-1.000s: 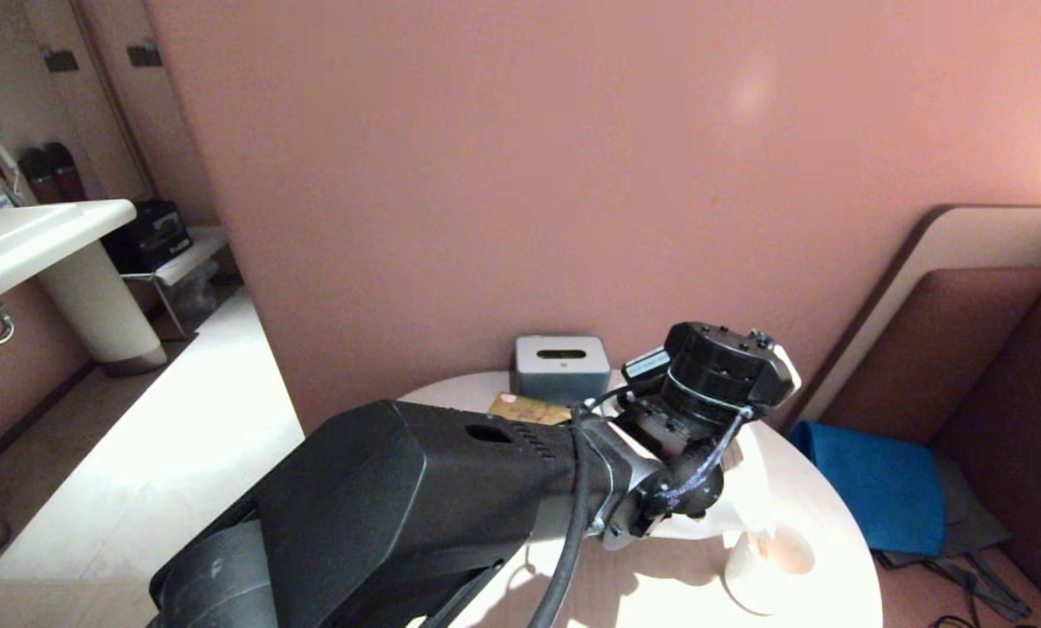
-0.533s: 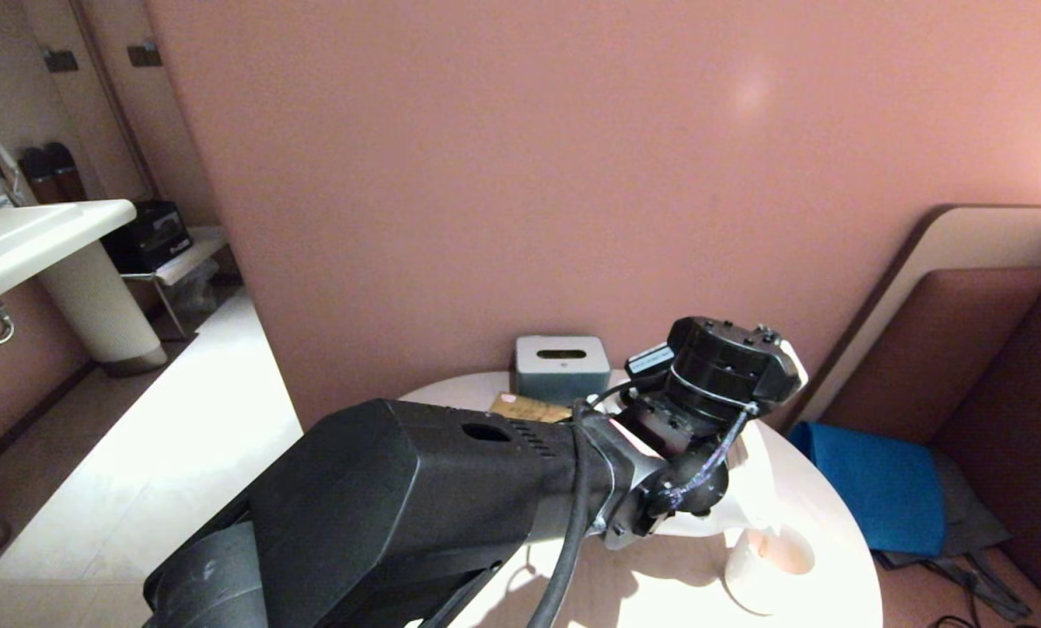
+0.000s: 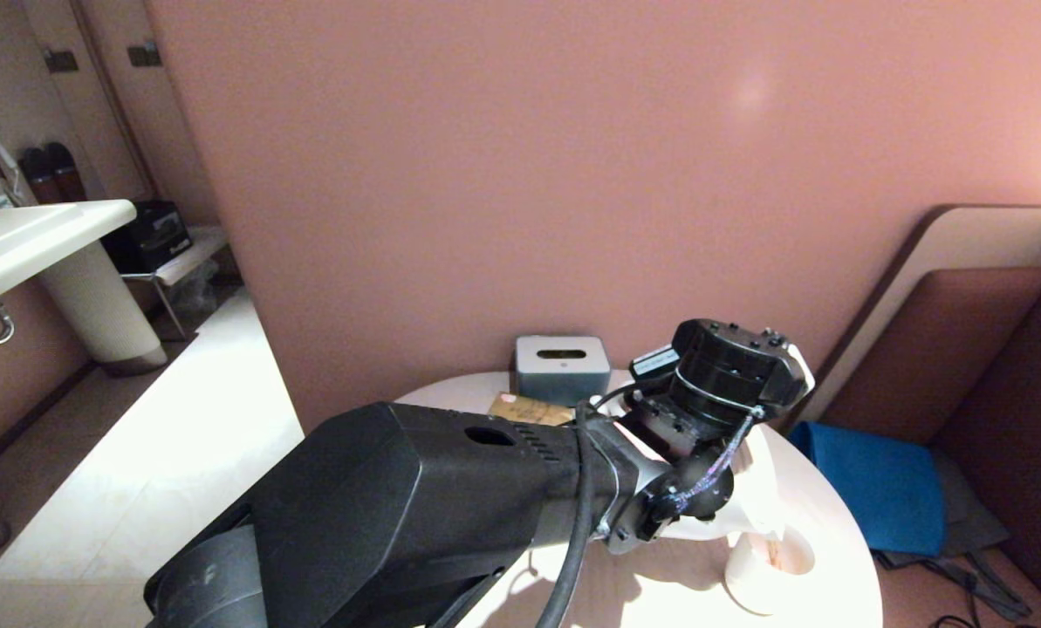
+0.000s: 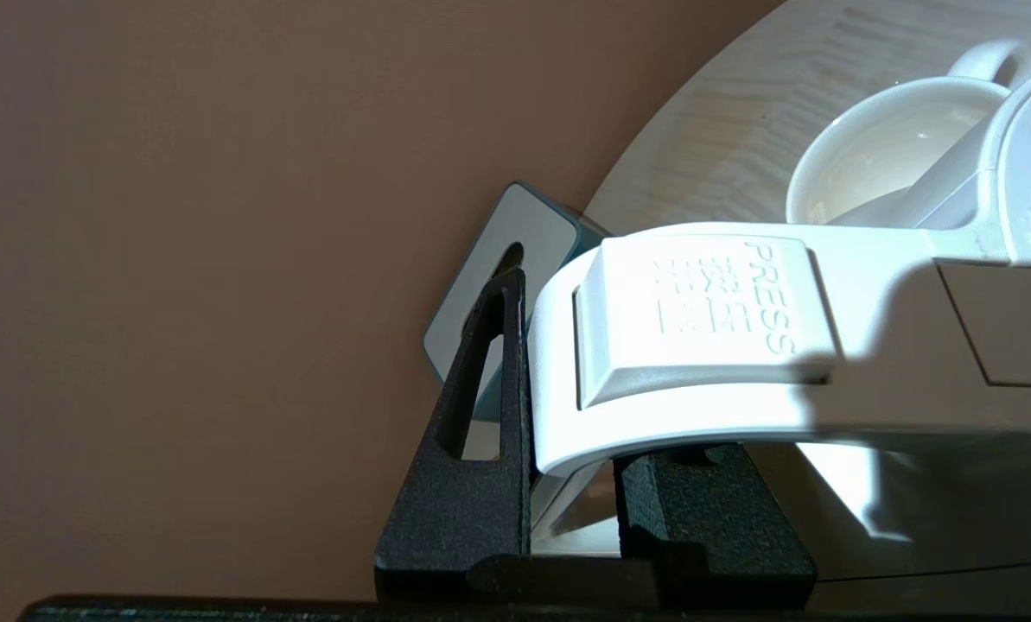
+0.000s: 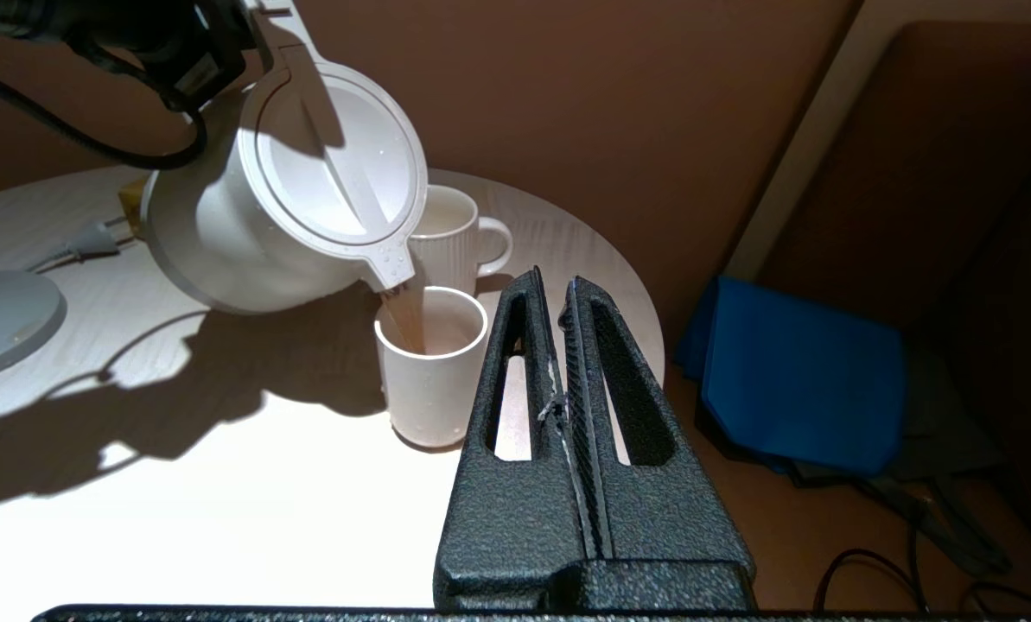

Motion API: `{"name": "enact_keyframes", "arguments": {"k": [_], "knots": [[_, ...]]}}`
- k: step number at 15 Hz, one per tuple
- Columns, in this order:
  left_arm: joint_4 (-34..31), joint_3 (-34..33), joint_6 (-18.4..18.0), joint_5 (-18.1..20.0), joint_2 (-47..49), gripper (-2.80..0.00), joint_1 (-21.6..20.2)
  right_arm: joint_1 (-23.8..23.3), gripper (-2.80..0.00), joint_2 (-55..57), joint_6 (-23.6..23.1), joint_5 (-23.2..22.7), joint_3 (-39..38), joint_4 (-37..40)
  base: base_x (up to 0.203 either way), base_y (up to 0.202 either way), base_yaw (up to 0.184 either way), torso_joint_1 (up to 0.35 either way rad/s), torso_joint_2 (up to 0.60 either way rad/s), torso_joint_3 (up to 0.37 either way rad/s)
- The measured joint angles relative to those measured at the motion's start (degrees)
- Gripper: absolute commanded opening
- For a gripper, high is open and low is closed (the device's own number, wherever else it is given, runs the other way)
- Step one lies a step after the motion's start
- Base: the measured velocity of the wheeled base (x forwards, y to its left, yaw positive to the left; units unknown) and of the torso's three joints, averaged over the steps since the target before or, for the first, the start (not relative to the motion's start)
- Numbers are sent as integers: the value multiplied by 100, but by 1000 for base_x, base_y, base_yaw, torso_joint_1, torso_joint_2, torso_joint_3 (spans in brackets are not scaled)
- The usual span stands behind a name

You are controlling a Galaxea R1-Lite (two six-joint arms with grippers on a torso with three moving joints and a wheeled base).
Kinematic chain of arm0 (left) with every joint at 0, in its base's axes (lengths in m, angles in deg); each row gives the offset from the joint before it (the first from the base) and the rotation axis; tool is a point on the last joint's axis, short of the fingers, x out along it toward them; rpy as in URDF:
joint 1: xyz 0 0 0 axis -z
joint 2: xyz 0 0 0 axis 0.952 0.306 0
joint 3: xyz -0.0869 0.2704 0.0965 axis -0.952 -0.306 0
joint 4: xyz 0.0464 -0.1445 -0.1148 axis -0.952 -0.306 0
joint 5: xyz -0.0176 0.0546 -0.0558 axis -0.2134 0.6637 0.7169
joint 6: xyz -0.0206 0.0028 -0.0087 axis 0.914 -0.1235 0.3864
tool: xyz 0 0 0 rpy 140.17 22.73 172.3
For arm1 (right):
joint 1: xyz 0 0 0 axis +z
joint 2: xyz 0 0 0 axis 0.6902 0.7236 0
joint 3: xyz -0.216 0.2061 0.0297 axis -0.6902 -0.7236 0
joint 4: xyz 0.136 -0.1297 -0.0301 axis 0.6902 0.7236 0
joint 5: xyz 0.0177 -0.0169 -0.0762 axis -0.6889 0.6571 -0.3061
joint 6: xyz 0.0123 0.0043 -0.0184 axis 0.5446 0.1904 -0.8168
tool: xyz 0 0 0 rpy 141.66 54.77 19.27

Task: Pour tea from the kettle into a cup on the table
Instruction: Pour water into the cup

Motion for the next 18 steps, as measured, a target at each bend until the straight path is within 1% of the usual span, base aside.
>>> {"name": "enact_keyframes", "arguments": {"k": [5, 8, 18], "knots": [[9, 0, -62, -5, 24, -280, 1, 0, -280, 0, 0, 0, 0, 0, 0, 0, 0, 0, 0, 0], [39, 0, -193, 0, 33, -280, 5, 0, -280, 0, 0, 0, 0, 0, 0, 0, 0, 0, 0, 0], [59, 0, -199, 9, 33, -280, 21, 0, -280, 0, 0, -1, 0, 1, 0, 0, 0, 0, 0, 0]]}}
